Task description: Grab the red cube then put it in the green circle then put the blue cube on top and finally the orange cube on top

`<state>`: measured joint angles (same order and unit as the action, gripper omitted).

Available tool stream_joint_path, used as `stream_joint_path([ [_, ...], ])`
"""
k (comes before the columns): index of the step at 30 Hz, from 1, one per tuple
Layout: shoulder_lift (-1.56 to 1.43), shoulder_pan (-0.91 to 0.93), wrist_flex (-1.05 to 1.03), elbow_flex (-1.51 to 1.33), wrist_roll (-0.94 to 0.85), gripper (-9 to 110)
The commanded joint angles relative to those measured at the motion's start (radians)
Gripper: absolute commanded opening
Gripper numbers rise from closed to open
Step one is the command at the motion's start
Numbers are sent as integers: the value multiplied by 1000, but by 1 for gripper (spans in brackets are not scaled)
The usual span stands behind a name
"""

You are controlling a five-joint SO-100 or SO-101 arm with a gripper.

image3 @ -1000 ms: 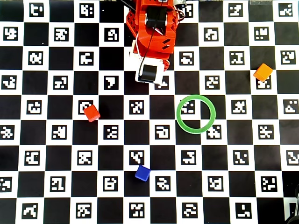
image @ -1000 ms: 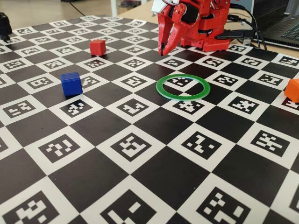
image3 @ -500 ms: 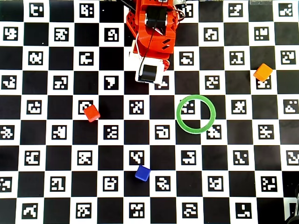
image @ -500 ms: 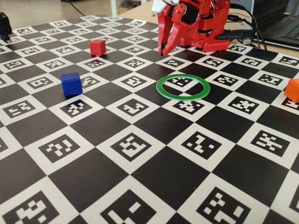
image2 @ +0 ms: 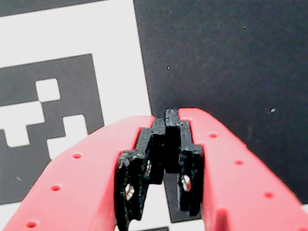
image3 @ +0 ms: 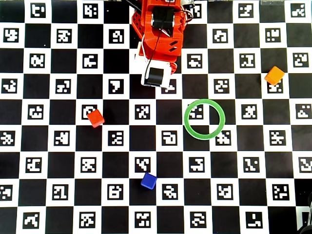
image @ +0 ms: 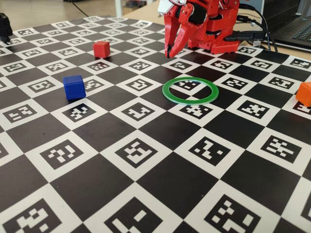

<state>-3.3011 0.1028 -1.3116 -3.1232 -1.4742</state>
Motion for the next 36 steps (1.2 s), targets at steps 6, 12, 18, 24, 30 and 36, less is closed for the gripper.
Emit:
stream_joint_path([
  [6,449,-20,61,491,327,-5],
  [12,859,38,-35,992,828,-3],
  [18,1109,123,-173,1350,1246,2],
  [24,1177,213,-213,1443,1529,14],
  [30,1285,337,-245,1485,1763,25],
  [36,1384,411,-250,1479,1968,36],
])
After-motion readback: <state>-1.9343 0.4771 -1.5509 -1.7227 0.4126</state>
